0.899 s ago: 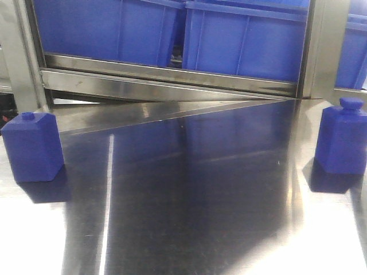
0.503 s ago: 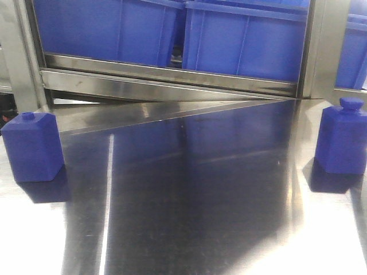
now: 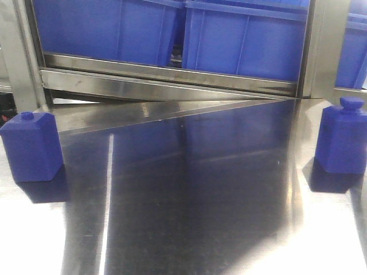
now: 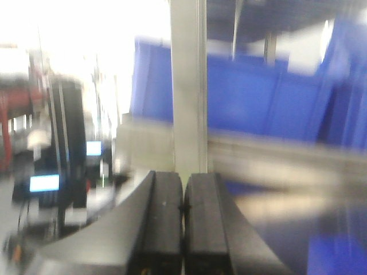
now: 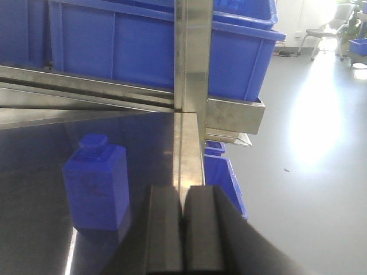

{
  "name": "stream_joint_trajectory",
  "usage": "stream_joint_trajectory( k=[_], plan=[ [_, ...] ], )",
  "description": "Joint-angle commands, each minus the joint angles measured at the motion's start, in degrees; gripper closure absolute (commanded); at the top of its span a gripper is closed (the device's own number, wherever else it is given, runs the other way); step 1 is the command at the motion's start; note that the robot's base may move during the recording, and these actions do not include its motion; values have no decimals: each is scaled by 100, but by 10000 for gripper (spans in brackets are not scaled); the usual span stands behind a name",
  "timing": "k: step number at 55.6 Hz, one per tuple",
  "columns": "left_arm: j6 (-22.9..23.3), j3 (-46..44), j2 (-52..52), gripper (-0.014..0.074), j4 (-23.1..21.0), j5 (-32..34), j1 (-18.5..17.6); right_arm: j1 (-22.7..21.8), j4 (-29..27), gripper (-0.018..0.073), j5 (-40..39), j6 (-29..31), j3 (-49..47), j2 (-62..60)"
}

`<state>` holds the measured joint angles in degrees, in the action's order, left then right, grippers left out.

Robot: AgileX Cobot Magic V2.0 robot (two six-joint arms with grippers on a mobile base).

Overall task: Pick and sort blue part to right shelf
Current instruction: 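Move the left gripper above the blue bottle-shaped part nearest it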

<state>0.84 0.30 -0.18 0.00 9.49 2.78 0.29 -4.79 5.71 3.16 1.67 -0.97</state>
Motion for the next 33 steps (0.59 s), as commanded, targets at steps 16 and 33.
stream_joint_trajectory(
  k=[16, 33],
  plan=[
    [-2, -2044, 502, 468, -81, -1698, 13, -32, -13, 501, -540, 8, -43, -64],
    [-2, -3610, 2223, 422, -755, -3763, -250, -32, -13, 501, -540, 8, -43, -64]
  ],
)
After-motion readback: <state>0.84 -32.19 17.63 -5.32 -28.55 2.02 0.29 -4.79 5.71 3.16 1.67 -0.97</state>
